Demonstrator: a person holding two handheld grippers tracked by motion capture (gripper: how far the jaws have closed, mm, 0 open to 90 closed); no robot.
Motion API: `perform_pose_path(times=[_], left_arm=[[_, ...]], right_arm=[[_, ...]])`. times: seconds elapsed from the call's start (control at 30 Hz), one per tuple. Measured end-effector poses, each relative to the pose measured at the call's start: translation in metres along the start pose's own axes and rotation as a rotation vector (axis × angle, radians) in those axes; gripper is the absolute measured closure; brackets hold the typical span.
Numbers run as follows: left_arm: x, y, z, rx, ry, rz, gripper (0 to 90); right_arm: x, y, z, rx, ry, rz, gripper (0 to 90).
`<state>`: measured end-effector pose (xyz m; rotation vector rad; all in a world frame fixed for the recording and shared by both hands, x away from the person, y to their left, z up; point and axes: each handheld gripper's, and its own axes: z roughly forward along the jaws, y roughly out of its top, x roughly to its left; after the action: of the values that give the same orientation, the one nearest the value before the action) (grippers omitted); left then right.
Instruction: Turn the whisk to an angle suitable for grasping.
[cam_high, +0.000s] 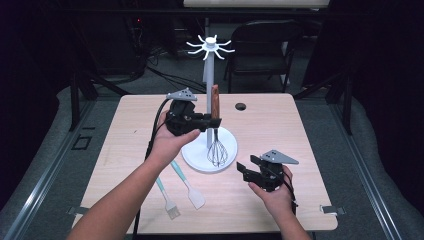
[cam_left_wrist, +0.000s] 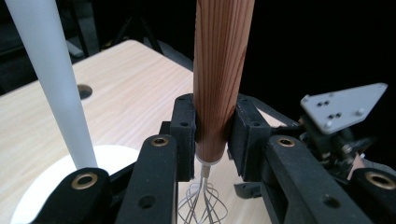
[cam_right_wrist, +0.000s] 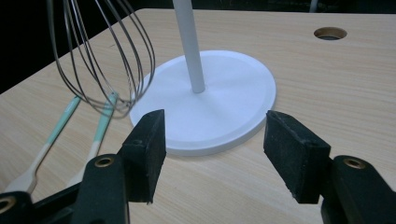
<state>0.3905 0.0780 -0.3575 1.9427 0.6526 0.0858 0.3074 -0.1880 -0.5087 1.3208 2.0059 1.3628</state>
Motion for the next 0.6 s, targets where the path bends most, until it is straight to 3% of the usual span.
perform_pose_path(times=[0.4,0.6], left_arm=[[-0.007,0.041,-0.004,-0.021,-0.013,0.045,73.1],[-0.007,0.057,-0.001,-0.033,-0.030,0.043,73.1]], right_arm=[[-0.001,-0.004,0.005,0.022,-0.004,0.002,39.1],[-0.002,-0.005,0.006,0.027,-0.004,-0.002,39.1]])
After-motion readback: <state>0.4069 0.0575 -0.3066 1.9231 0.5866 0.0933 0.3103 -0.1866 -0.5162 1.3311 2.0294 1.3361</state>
